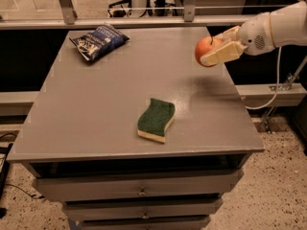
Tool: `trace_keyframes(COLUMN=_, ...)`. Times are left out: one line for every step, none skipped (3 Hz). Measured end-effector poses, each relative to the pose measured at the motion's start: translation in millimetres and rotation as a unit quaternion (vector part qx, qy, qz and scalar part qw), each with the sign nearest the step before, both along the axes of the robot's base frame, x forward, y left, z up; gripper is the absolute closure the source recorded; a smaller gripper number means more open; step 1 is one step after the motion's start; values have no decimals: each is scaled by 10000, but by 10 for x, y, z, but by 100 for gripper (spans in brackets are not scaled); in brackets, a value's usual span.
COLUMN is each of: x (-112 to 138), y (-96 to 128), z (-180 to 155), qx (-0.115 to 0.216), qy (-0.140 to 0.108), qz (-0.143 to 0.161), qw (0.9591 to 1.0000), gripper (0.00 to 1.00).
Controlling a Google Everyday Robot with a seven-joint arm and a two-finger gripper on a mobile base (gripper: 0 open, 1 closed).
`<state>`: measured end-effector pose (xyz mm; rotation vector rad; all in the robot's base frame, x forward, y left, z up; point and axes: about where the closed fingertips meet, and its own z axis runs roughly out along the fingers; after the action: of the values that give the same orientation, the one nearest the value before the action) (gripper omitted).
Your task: Move apple near sponge
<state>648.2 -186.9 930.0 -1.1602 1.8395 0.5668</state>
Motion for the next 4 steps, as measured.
trace_keyframes(x=-439, y=126, z=-11, qx=211, qy=-116, qz=267, qw=9994, gripper=100)
trace_keyframes(x=-743, y=213, z=-205, qx=321, qy=-49, qz=489, qw=9983, gripper=100)
trace_keyframes(x=-923, y=358, z=-497, qx=324, qy=144, qz=825, qw=9960, gripper=100)
trace_keyframes(x=-993, y=460, z=-651, qx=265, qy=236, qz=1051, qw=9938, gripper=98)
